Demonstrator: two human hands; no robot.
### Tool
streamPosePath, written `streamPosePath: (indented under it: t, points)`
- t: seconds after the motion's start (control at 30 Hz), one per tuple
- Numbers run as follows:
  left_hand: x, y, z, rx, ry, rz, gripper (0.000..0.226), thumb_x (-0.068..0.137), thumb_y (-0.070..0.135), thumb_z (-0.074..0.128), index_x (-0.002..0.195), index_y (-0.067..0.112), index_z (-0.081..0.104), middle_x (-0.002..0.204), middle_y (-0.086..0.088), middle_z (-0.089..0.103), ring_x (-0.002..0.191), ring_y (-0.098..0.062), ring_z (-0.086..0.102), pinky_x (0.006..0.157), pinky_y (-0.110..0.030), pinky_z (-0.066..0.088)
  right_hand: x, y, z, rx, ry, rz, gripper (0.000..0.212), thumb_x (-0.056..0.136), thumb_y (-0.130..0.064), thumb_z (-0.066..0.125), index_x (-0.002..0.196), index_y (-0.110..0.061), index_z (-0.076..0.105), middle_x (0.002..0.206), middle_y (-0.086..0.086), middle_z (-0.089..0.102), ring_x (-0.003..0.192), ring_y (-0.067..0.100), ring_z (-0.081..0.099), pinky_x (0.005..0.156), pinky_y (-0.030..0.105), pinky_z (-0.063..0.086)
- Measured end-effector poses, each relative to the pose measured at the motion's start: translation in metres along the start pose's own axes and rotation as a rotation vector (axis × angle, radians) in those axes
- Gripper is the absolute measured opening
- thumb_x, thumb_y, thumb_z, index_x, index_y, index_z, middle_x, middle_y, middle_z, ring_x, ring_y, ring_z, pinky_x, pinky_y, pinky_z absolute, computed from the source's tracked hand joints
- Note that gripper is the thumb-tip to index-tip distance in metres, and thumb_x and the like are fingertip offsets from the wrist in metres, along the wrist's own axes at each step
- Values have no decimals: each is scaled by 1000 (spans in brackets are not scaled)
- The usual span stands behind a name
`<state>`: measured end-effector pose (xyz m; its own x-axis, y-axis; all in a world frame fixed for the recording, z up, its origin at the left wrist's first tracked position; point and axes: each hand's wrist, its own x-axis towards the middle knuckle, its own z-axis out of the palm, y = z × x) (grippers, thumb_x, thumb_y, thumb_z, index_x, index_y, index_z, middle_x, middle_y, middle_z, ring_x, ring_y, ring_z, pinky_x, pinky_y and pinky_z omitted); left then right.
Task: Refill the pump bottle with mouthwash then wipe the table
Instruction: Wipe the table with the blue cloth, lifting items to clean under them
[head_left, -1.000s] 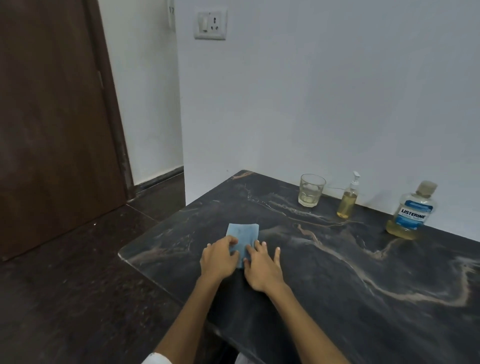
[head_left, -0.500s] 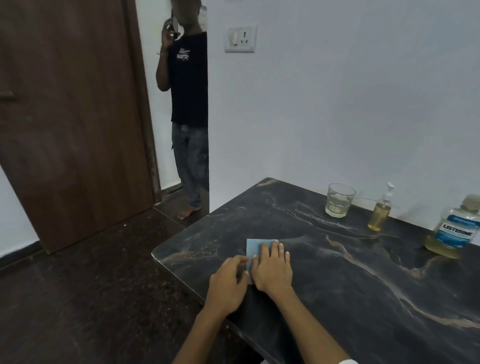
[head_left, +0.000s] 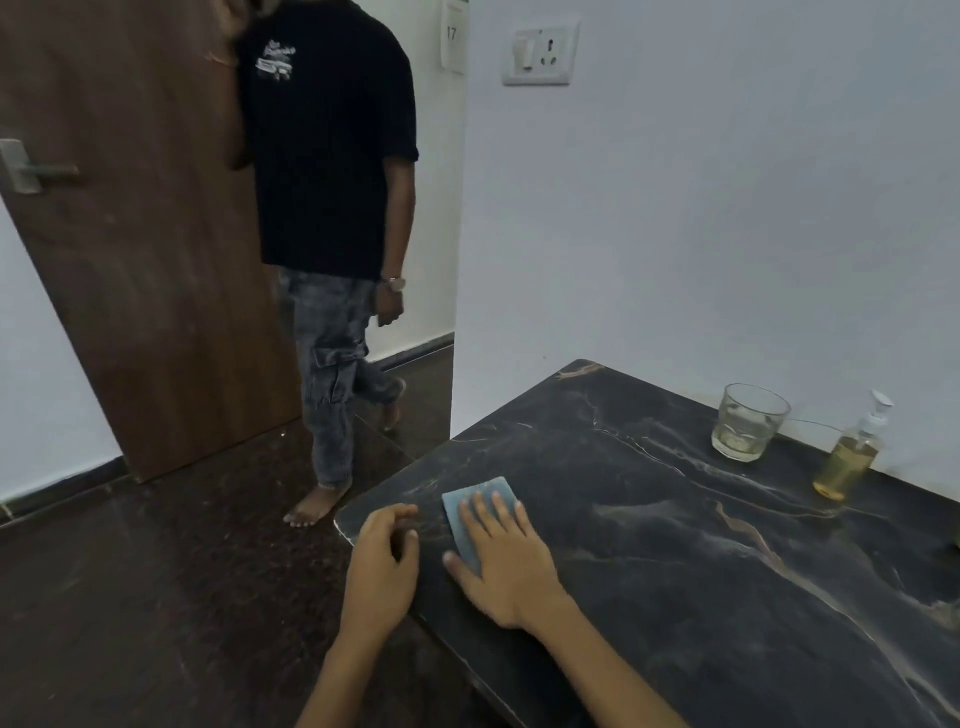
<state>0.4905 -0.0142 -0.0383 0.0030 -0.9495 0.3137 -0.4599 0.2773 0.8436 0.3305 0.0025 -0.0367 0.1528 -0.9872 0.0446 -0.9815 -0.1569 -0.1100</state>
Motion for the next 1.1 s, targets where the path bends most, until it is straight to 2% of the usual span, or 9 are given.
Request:
streamPosePath:
  t: [0.13,0.2,0.4,0.5,0.67,0.77,0.9,1.0,1.1]
  points:
    - [8,-8,1,34,31,8,23,91,6,56,112,12,60,107,7,54,97,-3,49,85,-16,35,-34,17,0,30,-13,-129,80,87,-64,5,153,-20,2,159,-8,-6,145,5,-7,112,23,-17]
    - [11,-10,3,38,43,7,23,91,8,56,112,14,61,106,10,54,94,0,48,80,-10,34,-35,32,-3,31,-28,-104,73,92,-61,13,153,-21,2,159,-9,-5,145,3,-8,112,21,-15]
    - [8,-12,5,-4,80,9,22,94,10,53,114,15,60,108,11,56,99,-2,50,85,-15,37,27,23,-9,18,-52,133,65,101,-48,21,153,-15,3,161,0,-1,147,16,-4,117,33,-6]
    - [6,-11,5,-66,105,11,22,95,7,49,115,9,59,114,2,57,106,-8,51,90,-18,36,34,-14,-3,46,-68,1,65,100,-48,21,153,-14,7,161,2,3,147,18,-1,117,34,-5]
    - [6,-8,5,-140,192,-19,26,97,11,45,121,7,55,118,3,51,110,-4,45,88,-2,30,-31,-8,-6,130,-104,-304,70,92,-61,9,153,-25,3,155,-18,-8,142,-1,-13,110,19,-16]
    - [9,-9,7,-166,205,-46,29,99,14,42,125,10,53,121,5,49,112,-4,44,94,-16,32,-53,29,-18,113,-99,-240,73,90,-67,6,152,-30,6,149,-26,-7,141,-6,-8,113,19,-16]
    - [10,-11,10,-200,200,-82,30,99,16,41,127,12,52,133,0,48,129,-13,40,107,-30,33,-19,59,-19,-55,-80,7,56,102,-45,17,152,-30,-1,156,-18,-8,146,6,-8,115,32,-12]
    - [9,-10,12,-208,204,-117,33,99,19,40,131,14,48,147,-2,38,142,-12,18,119,-43,17,30,29,-11,7,-85,111,54,103,-42,15,153,-27,4,160,-13,-1,147,12,-5,117,42,-9]
    - [7,-9,10,-253,213,-143,39,99,23,38,137,13,41,153,-2,26,143,-7,3,120,-38,2,54,-27,0,21,-61,-20,53,103,-38,17,153,-25,9,160,-8,4,147,17,0,117,45,-5]
